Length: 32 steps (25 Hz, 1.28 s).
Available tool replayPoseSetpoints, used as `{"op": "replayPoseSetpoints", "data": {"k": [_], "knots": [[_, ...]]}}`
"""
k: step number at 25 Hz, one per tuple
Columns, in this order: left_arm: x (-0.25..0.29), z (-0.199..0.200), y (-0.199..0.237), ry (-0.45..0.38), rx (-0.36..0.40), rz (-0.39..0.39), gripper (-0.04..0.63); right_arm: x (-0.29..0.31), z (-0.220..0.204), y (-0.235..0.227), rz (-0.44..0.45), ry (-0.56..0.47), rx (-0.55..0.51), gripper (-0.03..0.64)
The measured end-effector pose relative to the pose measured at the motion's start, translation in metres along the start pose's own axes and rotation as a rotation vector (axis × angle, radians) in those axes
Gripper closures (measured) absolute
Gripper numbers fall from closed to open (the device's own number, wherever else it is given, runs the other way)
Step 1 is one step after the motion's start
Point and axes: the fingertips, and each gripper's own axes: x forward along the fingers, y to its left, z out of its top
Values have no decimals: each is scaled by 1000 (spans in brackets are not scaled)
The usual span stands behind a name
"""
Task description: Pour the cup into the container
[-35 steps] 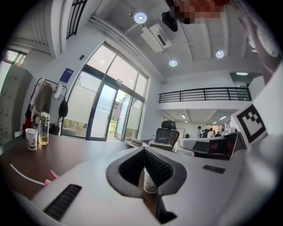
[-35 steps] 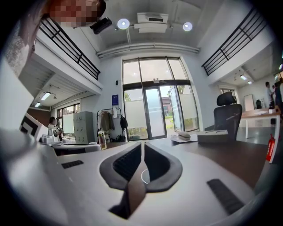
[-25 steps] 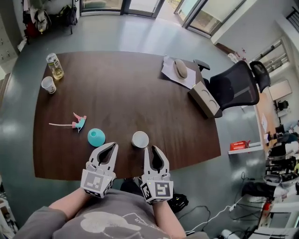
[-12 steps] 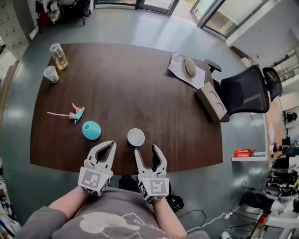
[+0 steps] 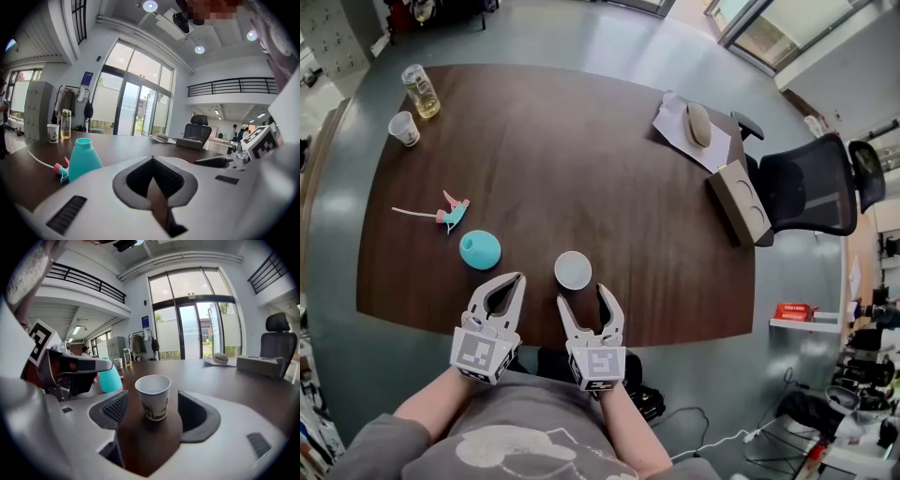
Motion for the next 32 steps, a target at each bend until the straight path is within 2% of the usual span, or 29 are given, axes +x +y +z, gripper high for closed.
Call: {"op": "replayPoseSetpoints", "data": {"k": [2, 5, 14, 25, 32], "knots": [[3, -5, 5, 13, -2, 19, 589, 7, -4, 1, -2, 19, -40, 271], [7, -9, 11, 33, 1, 39, 588, 18, -7, 3, 3, 42, -82, 244], [16, -12, 15, 43, -4, 34, 588, 44, -15, 1, 1, 72, -44, 219], [18, -17, 24, 69, -29, 28, 588, 68, -14, 1, -4, 71, -22, 219], [24, -17, 25, 74, -27, 23, 588, 77, -15, 2, 1, 71, -43, 219]]}}
